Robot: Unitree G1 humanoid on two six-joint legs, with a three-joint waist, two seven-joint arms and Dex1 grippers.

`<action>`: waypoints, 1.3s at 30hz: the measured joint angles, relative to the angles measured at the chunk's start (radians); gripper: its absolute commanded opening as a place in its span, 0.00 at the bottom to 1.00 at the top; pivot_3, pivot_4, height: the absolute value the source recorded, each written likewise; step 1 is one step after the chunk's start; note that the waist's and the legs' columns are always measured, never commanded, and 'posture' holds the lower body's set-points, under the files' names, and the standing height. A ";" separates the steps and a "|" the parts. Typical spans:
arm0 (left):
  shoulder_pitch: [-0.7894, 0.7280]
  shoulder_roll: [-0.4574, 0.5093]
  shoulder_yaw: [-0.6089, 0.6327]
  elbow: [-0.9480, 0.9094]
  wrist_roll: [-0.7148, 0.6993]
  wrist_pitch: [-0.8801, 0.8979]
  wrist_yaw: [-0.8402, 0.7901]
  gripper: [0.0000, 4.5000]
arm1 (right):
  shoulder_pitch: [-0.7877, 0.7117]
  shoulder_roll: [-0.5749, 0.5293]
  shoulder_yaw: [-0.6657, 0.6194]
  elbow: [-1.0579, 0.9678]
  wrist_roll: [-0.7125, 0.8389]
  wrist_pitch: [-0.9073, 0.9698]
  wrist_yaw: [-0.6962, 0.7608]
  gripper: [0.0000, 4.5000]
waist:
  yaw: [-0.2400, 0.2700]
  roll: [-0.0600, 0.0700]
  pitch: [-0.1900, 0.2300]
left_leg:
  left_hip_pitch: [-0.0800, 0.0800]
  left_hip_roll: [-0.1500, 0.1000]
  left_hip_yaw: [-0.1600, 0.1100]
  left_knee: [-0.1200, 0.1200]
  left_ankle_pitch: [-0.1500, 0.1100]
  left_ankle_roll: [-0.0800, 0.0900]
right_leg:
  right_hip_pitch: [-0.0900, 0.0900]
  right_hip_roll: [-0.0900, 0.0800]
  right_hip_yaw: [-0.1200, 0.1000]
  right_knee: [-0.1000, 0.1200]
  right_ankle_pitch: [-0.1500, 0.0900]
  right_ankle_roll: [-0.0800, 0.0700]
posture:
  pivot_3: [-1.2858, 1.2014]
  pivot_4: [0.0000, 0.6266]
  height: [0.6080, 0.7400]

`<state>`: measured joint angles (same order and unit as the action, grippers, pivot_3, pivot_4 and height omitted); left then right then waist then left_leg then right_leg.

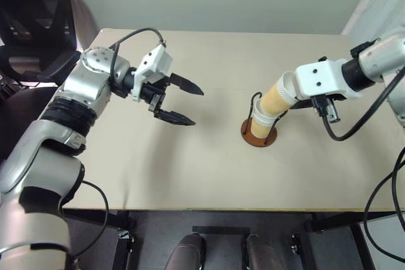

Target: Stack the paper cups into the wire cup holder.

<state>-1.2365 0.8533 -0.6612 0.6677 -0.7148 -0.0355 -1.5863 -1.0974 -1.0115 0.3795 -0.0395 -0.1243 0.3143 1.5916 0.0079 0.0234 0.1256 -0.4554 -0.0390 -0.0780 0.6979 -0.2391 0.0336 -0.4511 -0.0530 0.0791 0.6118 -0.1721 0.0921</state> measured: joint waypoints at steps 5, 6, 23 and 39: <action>0.006 0.000 0.000 -0.002 0.001 0.000 0.000 1.00 | -0.001 0.051 0.007 0.001 -0.019 -0.012 -0.002 0.53 | 0.000 0.000 0.000 | 0.000 0.000 0.000 0.000 0.000 0.000 | 0.000 0.000 0.000 0.000 0.000 0.000 | 0.52 0.24 1.00; 0.006 0.000 0.000 -0.005 0.001 0.000 0.000 1.00 | -0.001 0.061 0.007 0.001 -0.019 -0.008 -0.002 0.61 | 0.000 0.000 0.000 | 0.000 0.000 0.000 0.000 0.000 0.000 | 0.000 0.000 0.000 0.000 0.000 0.000 | 0.52 0.24 1.00; 0.025 -0.072 0.268 0.060 0.093 0.121 0.000 1.00 | 0.262 -0.005 -0.396 -0.115 0.339 0.698 -0.191 0.99 | 0.009 -0.001 0.000 | 0.001 0.000 0.001 0.000 0.001 -0.002 | 0.001 0.000 0.001 0.001 -0.003 -0.004 | 0.52 0.24 1.00; 0.061 -0.119 0.556 0.190 0.272 0.181 0.093 1.00 | 0.486 0.004 -0.610 -0.187 0.505 0.741 -0.480 0.99 | -0.001 -0.001 0.000 | 0.002 -0.001 0.002 0.000 0.004 -0.002 | 0.000 0.000 0.003 0.003 0.000 0.000 | 0.52 0.24 1.00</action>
<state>-1.1750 0.7347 -0.1049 0.8572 -0.4429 0.1458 -1.4937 -0.6111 -1.0076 -0.2302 -0.2260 0.3804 1.0551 1.1114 0.0071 0.0225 0.1253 -0.4535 -0.0398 -0.0761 0.6978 -0.2354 0.0318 -0.4510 -0.0526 0.0816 0.6147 -0.1719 0.0922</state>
